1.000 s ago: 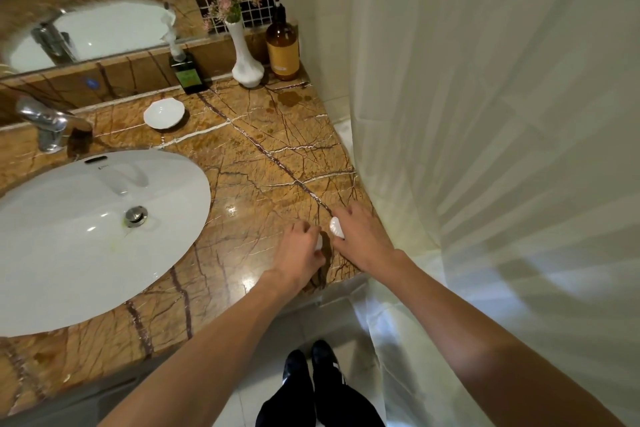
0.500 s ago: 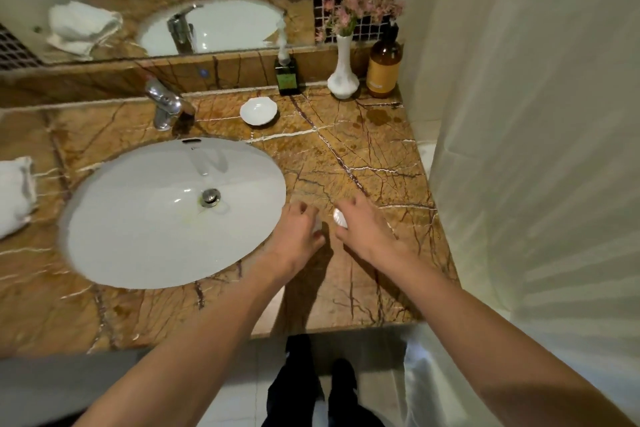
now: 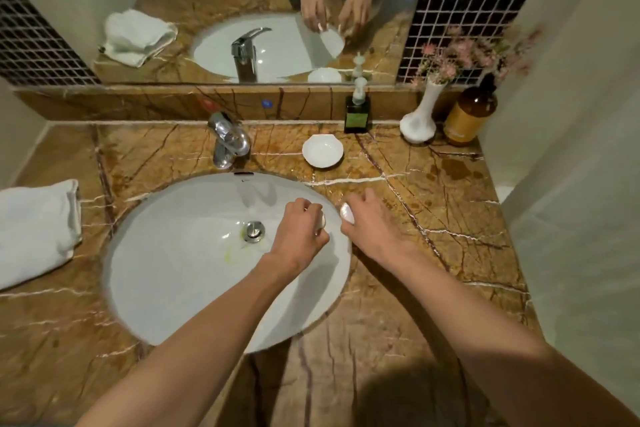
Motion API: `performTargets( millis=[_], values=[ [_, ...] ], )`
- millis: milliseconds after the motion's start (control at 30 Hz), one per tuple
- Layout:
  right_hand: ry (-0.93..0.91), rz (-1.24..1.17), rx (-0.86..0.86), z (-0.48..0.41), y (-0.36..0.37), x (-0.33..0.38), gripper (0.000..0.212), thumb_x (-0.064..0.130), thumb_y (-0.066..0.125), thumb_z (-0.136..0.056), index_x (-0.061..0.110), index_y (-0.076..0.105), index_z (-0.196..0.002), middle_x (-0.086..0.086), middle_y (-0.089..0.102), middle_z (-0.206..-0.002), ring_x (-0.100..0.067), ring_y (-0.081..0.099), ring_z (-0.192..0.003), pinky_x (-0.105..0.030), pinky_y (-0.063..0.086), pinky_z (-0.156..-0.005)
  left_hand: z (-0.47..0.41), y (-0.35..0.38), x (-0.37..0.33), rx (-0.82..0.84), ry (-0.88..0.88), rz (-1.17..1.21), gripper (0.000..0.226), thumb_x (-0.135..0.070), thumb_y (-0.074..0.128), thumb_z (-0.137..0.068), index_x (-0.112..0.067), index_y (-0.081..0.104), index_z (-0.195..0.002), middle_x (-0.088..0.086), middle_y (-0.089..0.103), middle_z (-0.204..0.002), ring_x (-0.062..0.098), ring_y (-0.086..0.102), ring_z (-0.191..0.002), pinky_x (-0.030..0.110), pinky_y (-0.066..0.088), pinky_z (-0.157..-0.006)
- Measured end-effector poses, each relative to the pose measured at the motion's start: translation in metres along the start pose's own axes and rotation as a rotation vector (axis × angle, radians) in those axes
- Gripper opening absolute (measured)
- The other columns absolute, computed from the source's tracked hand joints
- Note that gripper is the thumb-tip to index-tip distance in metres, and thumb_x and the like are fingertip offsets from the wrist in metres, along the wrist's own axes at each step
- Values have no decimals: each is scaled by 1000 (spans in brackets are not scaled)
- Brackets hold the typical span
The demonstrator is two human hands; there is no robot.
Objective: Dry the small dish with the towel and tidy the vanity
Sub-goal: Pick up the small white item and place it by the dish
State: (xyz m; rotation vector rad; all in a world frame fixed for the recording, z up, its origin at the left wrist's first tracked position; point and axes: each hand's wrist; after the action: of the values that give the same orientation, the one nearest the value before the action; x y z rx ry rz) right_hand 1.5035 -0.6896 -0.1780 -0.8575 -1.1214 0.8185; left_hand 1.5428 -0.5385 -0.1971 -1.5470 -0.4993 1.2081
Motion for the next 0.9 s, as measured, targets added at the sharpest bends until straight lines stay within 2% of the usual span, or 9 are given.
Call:
performTargets(
  millis=[167,267,400,500,667,900],
  values=[
    [5,46,24,-50,-4,17,39,22,59,-90,12,50,-126,-16,44,-125,-33,49,-112,-41,45,-89,-36,-9,20,1,-5,38,28,-18,61,-78,-5,58,-103,15,55,-107,30,46,-102,30,38,-79],
    [-5,61,12,-82,-7,23,38,22,58,-91,12,50,-127,-17,45,-124,-34,49,-111,-41,45,-90,-59,-15,28,-3,4,50,19,-17,60,-78,-6,57,-94,13,54,-103,29,46,-100,28,33,-76],
    [-32,111,-33,-124,-9,24,40,22,58,-90,12,50,-127,-17,48,-121,-34,53,-106,-44,49,-86,-86,-21,37,-19,8,71,21,-18,61,-80,-6,59,-97,11,52,-106,26,44,-102,32,40,-83],
    [-75,149,-47,-151,-10,23,44,23,60,-88,11,49,-130,-17,49,-123,-35,52,-109,-44,48,-86,-99,-21,44,-18,-4,67,20,-17,60,-81,-6,58,-97,11,52,-108,26,43,-104,36,42,-85],
    [-149,246,-12,-179,-6,21,45,24,63,-86,10,51,-127,-17,52,-123,-35,52,-109,-44,46,-84,-107,-16,57,-26,-13,80,23,-14,60,-80,-6,60,-101,11,52,-116,26,42,-111,31,36,-93],
    [-205,299,31,-187,1,20,38,23,58,-91,8,52,-126,-17,52,-121,-34,51,-110,-42,45,-87,-117,-17,62,-43,-28,78,29,-14,60,-80,-4,60,-107,12,53,-115,26,43,-109,28,33,-88]
  ],
)
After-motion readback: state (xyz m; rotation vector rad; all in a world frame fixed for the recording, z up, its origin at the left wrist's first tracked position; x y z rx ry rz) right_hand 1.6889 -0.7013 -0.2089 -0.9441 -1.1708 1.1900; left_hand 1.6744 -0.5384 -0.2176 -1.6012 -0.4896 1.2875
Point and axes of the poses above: each hand's wrist, its own z-axis away from the middle knuckle, its own y-axis out of the palm, x = y × z
